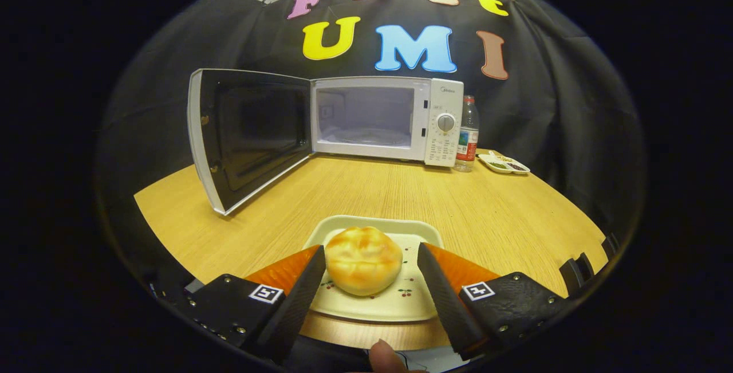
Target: Open the microwave, put the food inside, and close the microwave door.
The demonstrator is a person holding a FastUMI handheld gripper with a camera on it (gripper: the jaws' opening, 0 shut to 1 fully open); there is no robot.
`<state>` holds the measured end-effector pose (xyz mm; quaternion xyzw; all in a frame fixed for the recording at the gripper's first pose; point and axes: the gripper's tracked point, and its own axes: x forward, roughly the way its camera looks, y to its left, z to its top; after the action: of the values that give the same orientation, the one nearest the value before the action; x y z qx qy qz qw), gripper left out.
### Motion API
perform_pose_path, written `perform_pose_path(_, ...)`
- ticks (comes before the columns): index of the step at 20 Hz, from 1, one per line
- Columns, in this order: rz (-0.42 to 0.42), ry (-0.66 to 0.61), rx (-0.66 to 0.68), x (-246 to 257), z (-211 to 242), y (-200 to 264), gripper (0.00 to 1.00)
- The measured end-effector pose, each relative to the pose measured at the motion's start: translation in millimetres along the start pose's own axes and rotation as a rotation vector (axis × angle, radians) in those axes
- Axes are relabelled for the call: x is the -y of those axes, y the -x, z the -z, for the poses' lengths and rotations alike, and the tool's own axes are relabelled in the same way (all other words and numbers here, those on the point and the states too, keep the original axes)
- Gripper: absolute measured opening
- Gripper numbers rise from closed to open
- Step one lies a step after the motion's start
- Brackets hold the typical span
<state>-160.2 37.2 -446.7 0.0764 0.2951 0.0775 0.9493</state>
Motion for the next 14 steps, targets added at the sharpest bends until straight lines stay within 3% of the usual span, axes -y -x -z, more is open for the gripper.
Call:
perform_pose_path(4, -0.055, -0.032, -0.075, -9, 21, -10, 0.98)
perform_pose_path(7, -0.071, -0.043, -0.050, -8, 14, -12, 0.94)
perform_pose_path(11, -0.069, -0.062, -0.027, -3, 11, -9, 0.72)
perform_pose_path(14, -0.096, -0.043, 0.020, -5, -3, -4, 0.70)
